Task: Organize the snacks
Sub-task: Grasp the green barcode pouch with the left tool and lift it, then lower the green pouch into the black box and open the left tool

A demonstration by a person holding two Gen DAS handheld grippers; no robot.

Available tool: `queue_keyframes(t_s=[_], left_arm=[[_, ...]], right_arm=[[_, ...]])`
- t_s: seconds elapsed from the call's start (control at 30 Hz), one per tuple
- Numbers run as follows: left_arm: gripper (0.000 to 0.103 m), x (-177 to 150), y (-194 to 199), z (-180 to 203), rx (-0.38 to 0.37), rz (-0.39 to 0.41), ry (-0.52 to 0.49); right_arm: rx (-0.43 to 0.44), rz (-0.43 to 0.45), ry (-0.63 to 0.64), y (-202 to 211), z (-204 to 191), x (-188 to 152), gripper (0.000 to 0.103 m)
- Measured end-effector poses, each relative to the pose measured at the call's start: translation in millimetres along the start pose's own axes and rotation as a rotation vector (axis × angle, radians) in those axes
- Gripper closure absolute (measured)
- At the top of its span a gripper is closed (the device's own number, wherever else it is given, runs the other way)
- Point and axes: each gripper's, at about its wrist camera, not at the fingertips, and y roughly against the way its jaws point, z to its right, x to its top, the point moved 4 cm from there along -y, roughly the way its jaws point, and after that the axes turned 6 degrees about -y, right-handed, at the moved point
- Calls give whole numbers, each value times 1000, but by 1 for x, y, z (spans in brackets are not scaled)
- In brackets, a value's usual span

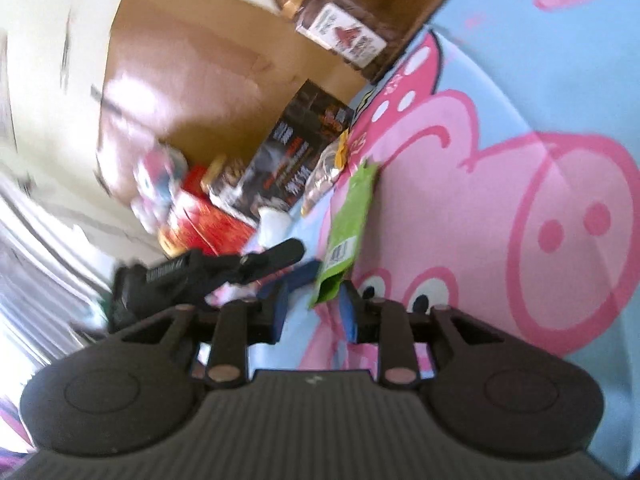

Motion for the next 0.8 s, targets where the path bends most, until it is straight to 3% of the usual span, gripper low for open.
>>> queue_keyframes(t_s=[0.07, 0.13, 0.17, 0.27, 0.3, 0.4, 0.53, 0.8], left_arm=[[71, -1, -5, 3, 4, -11, -11], [71, -4, -10, 2, -9, -27, 4], [71, -4, -11, 2, -13, -25, 5], [74, -3, -10, 2, -15, -11, 0], [83, -2, -8, 2, -6, -2, -10], [90, 0, -2, -1, -6, 8, -3], [90, 2, 3, -7, -24, 4, 36], [92, 3, 18, -7, -65, 32, 46]], right_arm=[[44, 12, -96, 0, 7, 4, 75], [54, 8, -178, -5, 13, 6, 90], [46, 7, -210, -6, 16, 6, 92], [59, -6, -225, -7, 14, 5, 92], [68, -20, -228, -7, 13, 4, 92], [64, -59, -198, -8, 10, -2, 92], [15, -41, -105, 0, 7, 0, 92], [9, -11, -131, -8, 7, 10, 88]])
